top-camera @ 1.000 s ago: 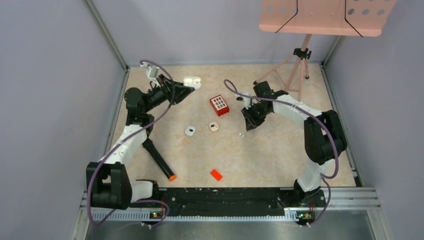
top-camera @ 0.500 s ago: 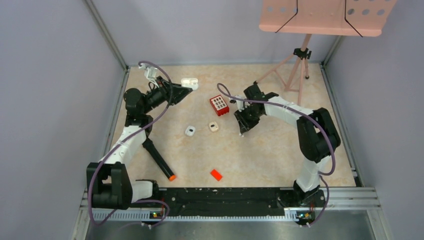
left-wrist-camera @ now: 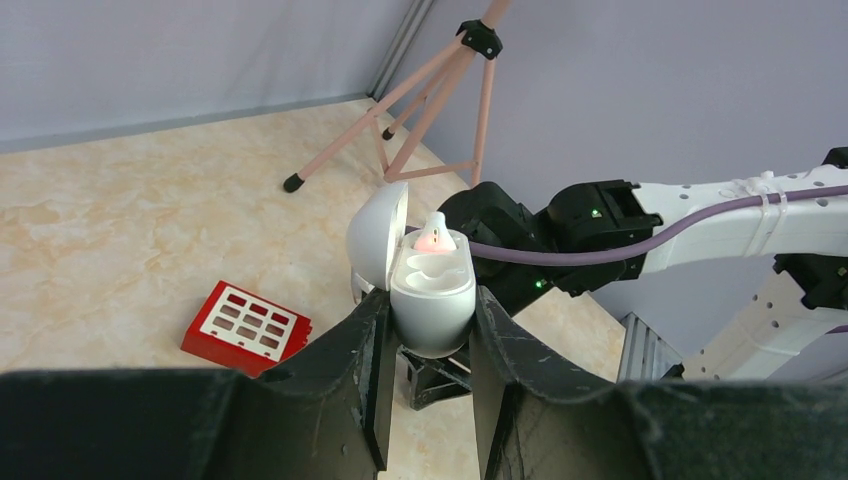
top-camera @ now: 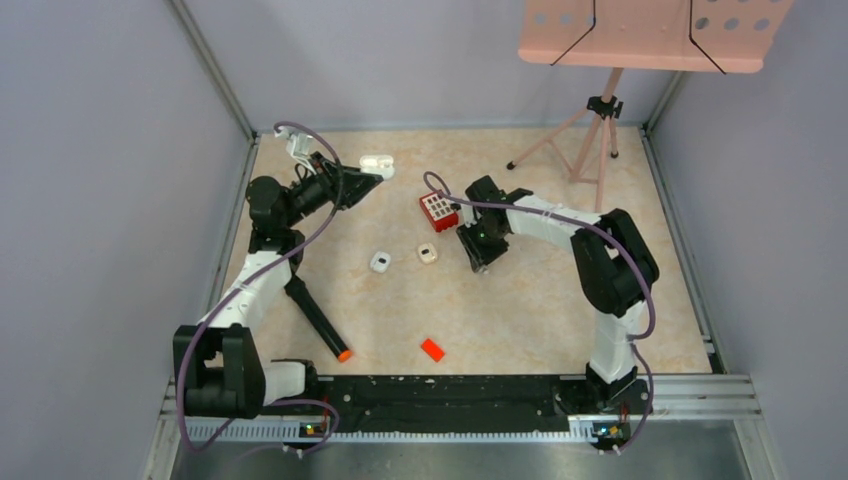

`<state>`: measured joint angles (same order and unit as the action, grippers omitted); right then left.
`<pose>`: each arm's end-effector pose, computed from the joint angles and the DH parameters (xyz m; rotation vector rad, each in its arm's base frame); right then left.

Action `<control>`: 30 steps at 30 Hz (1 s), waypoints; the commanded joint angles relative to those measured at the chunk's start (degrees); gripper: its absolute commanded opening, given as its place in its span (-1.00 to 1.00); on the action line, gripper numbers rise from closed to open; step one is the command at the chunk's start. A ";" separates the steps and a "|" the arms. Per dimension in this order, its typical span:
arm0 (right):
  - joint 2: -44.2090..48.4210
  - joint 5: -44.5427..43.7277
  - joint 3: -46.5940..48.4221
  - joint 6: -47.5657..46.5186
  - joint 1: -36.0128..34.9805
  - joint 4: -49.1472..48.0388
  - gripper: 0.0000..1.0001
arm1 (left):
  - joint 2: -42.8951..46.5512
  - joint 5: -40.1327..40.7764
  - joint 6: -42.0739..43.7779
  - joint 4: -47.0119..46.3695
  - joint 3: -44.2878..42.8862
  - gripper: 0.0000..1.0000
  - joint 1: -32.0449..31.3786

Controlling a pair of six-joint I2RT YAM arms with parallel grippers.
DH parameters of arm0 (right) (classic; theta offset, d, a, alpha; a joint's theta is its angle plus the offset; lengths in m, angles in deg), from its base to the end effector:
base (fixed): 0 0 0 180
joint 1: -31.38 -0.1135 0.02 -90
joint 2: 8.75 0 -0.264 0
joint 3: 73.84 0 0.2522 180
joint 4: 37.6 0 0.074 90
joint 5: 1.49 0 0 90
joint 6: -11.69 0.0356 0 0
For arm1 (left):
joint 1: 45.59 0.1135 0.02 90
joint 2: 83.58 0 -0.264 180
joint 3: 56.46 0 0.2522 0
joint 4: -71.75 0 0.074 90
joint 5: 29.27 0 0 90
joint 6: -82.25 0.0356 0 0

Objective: Insert the wireless bluetooth earbuds into the charging case
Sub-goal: Move the earbud to the center of the board.

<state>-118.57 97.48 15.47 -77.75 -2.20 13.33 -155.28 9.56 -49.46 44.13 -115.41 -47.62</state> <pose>0.3139 0.2151 0.1700 -0.8470 2.7288 0.3513 0.2750 -0.0375 0.3332 0.3183 1.4896 -1.2009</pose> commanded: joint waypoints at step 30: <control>38.56 25.99 -29.82 -64.17 -1.88 -16.64 -0.63 | -1.12 -0.65 -0.87 0.35 -3.03 -1.00 0.47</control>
<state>-92.58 115.12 -4.67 -123.54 -3.52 10.22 -155.87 9.64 -49.68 44.96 -115.45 -47.46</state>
